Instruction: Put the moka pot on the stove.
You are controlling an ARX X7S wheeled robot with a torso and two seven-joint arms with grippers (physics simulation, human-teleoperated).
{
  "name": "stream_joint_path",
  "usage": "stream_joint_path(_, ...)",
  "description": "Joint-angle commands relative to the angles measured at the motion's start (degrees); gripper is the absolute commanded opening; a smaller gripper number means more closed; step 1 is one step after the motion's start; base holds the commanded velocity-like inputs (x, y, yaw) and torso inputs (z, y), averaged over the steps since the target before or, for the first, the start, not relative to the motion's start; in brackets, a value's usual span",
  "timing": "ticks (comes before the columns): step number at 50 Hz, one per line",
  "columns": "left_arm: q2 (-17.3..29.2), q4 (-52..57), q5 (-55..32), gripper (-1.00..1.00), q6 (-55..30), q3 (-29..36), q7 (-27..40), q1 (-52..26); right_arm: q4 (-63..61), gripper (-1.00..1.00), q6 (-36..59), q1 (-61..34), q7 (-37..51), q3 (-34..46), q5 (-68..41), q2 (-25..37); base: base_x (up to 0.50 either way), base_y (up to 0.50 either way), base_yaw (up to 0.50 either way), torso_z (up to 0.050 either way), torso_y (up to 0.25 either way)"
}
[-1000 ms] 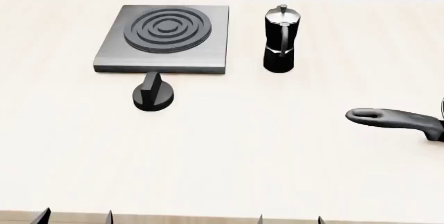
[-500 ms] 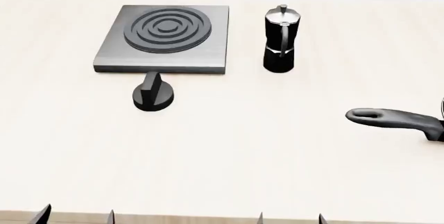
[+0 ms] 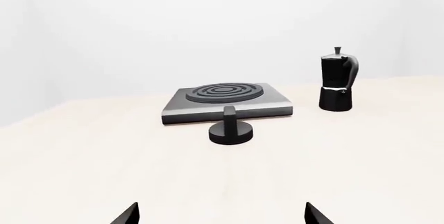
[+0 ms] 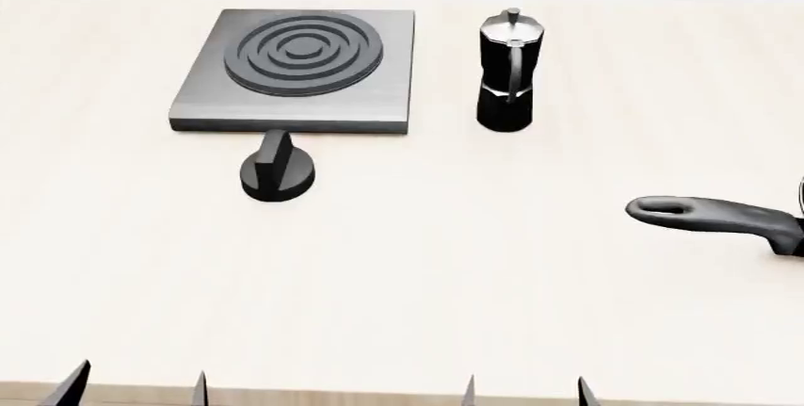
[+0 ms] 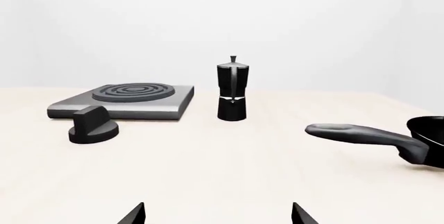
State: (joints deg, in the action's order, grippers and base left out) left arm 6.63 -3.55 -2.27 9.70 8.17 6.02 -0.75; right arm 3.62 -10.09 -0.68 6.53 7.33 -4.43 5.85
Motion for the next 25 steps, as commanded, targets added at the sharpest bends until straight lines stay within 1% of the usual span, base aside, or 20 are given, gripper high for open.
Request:
stream_joint_path(1,0.48,-1.04,-1.03,1.0,2.75,0.67,0.19,-0.19,0.39,1.0,-1.05,-0.13,0.82,0.87,-0.22,0.67,0.0,0.0,0.0,0.0,0.0)
stream_joint_path(14,1.08,-0.85,-1.73,1.0,2.26,1.41,0.6,-0.26,0.17,1.0,-0.5,-0.2,1.64,1.69,-0.49,1.34,0.0,0.0,0.0,0.0,0.0)
stream_joint_path(18,0.87,0.86,-1.33,1.0,-2.38,1.04,2.64,-0.04,0.07,1.0,-0.25,-0.22,1.79,1.91,-0.73,1.52,0.0,0.0,0.0,0.0,0.0)
stream_joint_path(19,0.87,0.86,-1.33,1.0,-2.38,1.04,2.64,-0.04,0.07,1.0,-0.25,-0.22,1.79,1.91,-0.73,1.52,0.0,0.0,0.0,0.0,0.0)
stream_joint_path(20,-5.27,0.43,4.39,1.0,-1.34,-6.51,-4.88,0.51,-3.62,1.0,0.56,0.68,-6.53,-6.31,5.05,-5.08,0.0,0.0,0.0,0.0,0.0)
stream_joint_path(21,-4.95,0.68,4.84,1.0,-1.86,-6.12,-4.51,0.53,-0.51,1.0,0.63,0.44,-5.95,-6.26,5.21,-5.05,0.0,0.0,0.0,0.0,0.0)
stream_joint_path(25,-4.18,1.75,5.18,1.0,-4.74,-5.13,-3.88,0.59,-0.7,1.0,0.9,0.32,-4.33,-4.62,5.62,-4.16,0.0,0.0,0.0,0.0,0.0)
